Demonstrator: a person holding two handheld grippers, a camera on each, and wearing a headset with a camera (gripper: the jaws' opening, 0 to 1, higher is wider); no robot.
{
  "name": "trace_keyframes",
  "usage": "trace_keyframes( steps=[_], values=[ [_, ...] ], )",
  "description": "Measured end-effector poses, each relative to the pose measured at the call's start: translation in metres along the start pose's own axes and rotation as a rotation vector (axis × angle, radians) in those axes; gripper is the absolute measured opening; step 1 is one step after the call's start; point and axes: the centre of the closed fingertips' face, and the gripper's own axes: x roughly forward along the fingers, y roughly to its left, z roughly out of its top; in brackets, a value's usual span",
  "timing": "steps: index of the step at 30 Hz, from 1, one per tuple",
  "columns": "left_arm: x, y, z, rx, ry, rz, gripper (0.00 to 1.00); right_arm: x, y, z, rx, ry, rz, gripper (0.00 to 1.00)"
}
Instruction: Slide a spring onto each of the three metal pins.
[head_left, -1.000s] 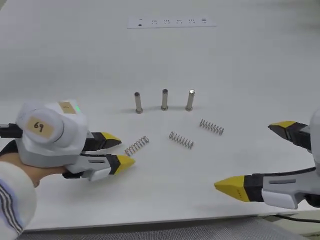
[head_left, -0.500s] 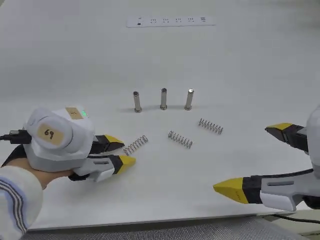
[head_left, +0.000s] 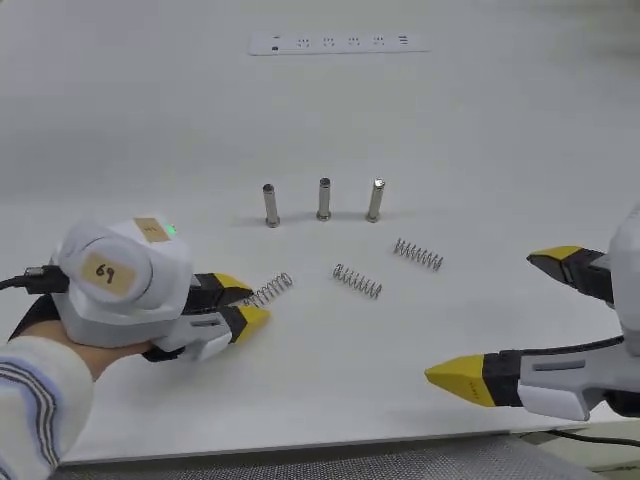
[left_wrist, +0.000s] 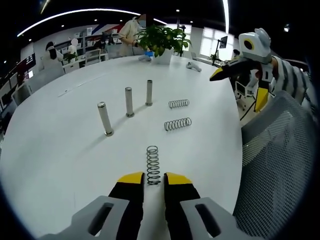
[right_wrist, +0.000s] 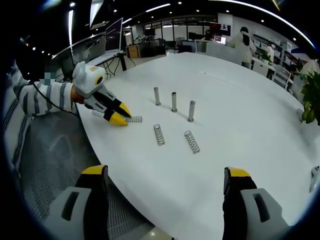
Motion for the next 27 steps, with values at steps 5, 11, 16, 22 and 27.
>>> trace_keyframes(
  steps=[5, 11, 16, 22, 27],
  values=[
    [-0.0001, 0.0006, 0.0, 0.015, -0.001, 0.006, 0.03, -0.0003, 0.0011, 0.0, -0.001, -0.001, 0.0, 0.95],
    [-0.0006, 0.0002, -0.0005, 0.013, 0.0, 0.011, 0.03, -0.0004, 0.0014, -0.001, -0.001, 0.002, 0.0, 0.94],
    [-0.0015, -0.0014, -0.0013, 0.019, -0.001, 0.005, 0.03, -0.0001, 0.0018, -0.0002, -0.007, 0.002, 0.002, 0.94],
    [-0.0028, 0.0005, -0.0007, 0.011, 0.001, 0.011, 0.03, -0.0001, 0.0015, 0.0019, -0.013, -0.001, 0.008, 0.93],
    [-0.0041, 0.0057, 0.0019, 0.011, -0.009, 0.019, 0.03, -0.0003, 0.0003, 0.0035, -0.018, -0.004, 0.011, 0.93]
  ],
)
